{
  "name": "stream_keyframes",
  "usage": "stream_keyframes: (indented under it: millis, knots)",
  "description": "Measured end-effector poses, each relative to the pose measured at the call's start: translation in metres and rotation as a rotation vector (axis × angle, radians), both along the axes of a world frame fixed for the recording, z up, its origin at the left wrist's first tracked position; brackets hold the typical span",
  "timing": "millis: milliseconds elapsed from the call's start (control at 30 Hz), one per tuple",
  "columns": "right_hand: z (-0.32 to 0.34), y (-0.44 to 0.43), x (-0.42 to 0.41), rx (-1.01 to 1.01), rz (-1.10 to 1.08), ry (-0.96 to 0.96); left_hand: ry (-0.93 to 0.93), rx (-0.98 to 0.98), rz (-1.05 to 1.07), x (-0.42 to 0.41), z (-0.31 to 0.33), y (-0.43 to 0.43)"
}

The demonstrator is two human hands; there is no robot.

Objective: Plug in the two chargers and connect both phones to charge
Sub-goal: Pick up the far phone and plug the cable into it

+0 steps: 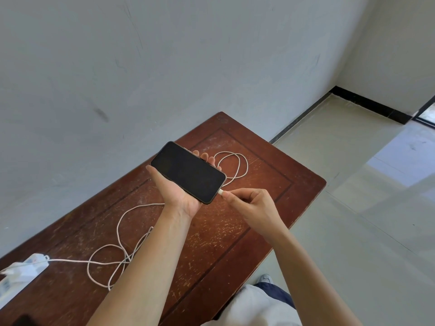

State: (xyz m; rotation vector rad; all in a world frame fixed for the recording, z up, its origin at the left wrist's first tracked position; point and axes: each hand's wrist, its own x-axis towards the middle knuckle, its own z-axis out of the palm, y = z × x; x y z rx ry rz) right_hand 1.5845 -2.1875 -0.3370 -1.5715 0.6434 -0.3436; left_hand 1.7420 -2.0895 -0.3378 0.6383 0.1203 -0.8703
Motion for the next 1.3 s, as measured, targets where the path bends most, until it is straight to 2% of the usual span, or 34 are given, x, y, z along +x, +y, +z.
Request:
stream_keyframes:
  millis: [100, 300, 433, 1300]
  knots:
    - [0.001, 0.0, 0.002, 0.034, -0.005, 0.01, -0.032, -0.005, -0.029, 0.005, 0.001, 0.005]
    - [0.002, 0.0, 0.01, 0.313, -0.126, 0.015, -0.059, -0.014, -0.074, 0.003, 0.004, 0.007]
    - [0.005, 0.004, 0.01, 0.397, -0.122, 0.025, -0.064, -0.029, -0.082, 0.004, 0.003, 0.01]
    - [-0.008, 0.005, 0.012, 0.288, -0.136, 0.007, -0.072, 0.178, -0.012, 0.003, -0.006, 0.011]
